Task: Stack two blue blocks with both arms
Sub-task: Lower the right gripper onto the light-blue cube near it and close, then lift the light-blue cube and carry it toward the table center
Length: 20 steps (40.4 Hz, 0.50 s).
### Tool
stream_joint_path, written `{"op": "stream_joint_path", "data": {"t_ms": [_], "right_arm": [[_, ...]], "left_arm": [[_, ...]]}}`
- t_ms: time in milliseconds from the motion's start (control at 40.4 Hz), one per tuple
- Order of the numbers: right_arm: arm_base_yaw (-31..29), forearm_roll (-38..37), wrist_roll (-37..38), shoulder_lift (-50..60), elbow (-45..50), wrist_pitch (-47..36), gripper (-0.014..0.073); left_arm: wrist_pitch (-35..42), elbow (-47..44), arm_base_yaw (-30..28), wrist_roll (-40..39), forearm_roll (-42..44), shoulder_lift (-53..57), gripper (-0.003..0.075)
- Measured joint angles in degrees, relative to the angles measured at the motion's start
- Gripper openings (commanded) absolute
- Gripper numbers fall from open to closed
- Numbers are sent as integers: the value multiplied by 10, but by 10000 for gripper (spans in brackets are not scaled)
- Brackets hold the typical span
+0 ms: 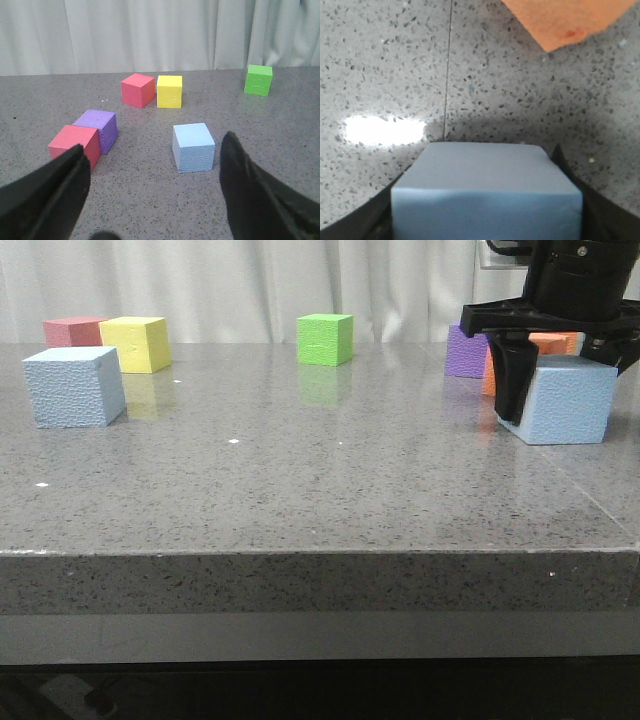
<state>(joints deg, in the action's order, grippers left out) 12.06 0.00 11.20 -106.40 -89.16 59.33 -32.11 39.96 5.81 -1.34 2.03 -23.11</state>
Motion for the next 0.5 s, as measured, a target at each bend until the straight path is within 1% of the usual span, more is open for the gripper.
{"op": "stream_joint_path", "data": {"t_ms": [198,297,495], "right_arm": [[2,20,1,22,-5,16,419],[11,21,2,31,-30,42,419],[66,21,5,24,-110,69,419]], "left_arm": [[0,0,0,0,0,0,533],[0,0,0,0,0,0,533],[0,0,0,0,0,0,533]]}}
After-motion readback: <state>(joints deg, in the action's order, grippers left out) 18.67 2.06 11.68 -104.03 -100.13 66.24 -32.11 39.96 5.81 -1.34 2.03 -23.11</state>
